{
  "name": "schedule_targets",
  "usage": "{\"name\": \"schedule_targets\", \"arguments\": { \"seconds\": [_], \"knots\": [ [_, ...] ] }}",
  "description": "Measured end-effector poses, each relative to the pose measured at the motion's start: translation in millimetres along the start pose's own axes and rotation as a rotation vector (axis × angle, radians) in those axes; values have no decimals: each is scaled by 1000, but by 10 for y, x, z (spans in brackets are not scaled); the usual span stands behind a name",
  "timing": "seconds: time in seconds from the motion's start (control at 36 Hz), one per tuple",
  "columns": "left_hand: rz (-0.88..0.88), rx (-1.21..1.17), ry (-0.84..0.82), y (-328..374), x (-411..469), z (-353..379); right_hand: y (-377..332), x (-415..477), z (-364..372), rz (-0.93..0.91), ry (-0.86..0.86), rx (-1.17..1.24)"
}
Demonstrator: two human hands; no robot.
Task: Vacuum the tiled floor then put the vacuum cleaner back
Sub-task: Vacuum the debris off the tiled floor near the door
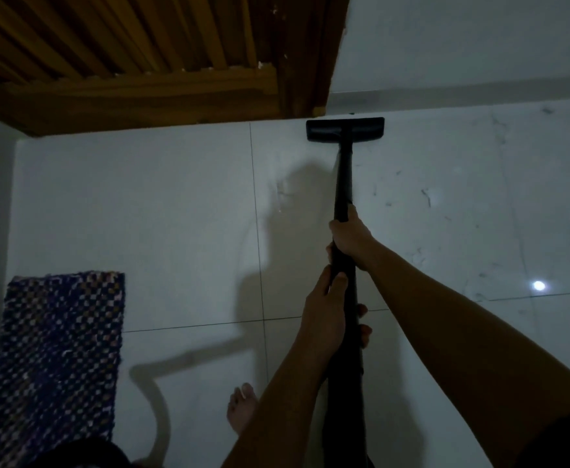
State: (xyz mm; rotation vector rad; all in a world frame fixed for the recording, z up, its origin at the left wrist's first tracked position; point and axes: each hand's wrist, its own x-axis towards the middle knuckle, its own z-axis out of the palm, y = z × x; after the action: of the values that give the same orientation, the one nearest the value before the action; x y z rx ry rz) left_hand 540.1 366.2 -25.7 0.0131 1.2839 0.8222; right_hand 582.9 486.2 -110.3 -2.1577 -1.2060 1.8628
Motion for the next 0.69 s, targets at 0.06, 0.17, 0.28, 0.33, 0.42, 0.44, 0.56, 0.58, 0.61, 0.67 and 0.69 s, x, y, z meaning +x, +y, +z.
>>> {"name": "schedule_targets", "arguments": {
  "seconds": [0.06,0.17,0.28,0.33,0.42,0.44,0.56,0.58,0.61,0.67,0.69],
  "knots": [
    [-6,15,-2,1,64,134,14,64,-144,-3,10,-5],
    [-18,41,3,3,187,381,41,205,-383,5,24,30],
    [-22,67,12,-3,288,584,71,309,-584,-4,36,33],
    [-30,74,16,10,339,662,75,363,-671,-5,39,49],
    [-39,80,13,42,407,759,62,424,-779,1,37,54],
    [-42,79,7,52,428,790,51,445,-811,2,33,59],
    [-44,64,5,66,485,903,3,487,-929,5,27,57],
    [-39,63,3,66,488,928,-4,487,-952,-1,30,55],
    [-33,64,0,62,487,949,-5,482,-971,-7,33,56],
    [-24,69,-4,52,478,987,3,461,-1001,-16,37,53],
    [-20,77,-4,41,471,1002,21,459,-1015,-16,36,61]
  ]
}}
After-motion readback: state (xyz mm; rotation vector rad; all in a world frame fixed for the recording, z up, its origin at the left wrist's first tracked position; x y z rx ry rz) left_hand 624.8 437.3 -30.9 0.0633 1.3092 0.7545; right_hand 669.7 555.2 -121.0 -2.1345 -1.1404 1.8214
